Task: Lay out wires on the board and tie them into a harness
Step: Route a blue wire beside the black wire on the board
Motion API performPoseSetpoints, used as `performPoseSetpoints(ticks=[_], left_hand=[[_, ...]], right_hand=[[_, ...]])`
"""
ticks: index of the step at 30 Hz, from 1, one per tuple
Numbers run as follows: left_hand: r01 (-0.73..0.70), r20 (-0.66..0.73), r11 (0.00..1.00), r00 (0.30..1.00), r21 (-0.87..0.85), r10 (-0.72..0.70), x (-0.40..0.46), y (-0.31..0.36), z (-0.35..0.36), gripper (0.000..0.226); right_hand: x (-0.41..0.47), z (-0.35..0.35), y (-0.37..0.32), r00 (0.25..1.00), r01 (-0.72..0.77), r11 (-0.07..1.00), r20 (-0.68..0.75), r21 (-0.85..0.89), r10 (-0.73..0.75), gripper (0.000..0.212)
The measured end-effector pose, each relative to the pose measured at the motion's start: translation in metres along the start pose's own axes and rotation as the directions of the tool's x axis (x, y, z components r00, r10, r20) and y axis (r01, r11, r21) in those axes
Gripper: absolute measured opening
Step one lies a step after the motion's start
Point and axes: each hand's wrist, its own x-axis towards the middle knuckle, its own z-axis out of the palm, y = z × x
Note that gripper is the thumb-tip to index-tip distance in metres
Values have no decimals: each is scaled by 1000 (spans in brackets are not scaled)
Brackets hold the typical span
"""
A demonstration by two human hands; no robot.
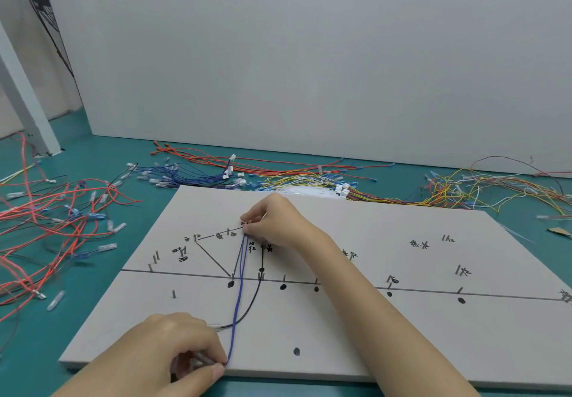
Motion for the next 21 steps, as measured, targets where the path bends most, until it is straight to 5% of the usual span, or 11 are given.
performPoseSetpoints(ticks=[7, 13, 18, 21], left_hand=[[-14, 15, 999, 1000, 49, 13, -6, -5, -6, 20], [43, -31, 999, 999, 33, -42, -12, -8, -9, 17], [95, -74, 983, 994, 157, -84, -24, -22, -35, 14], [207, -157, 961, 971, 185, -179, -27, -45, -59, 34]], right_hand=[[-25, 5, -7, 946, 278, 899, -67, -337, -318, 17], [-40, 3, -23, 968, 202, 961, 187, -187, -167, 11], [-46, 0, -24, 962, 213, 963, 208, -166, -177, 6], [-46, 1, -26, 960, 223, 957, 215, -187, -182, 6]])
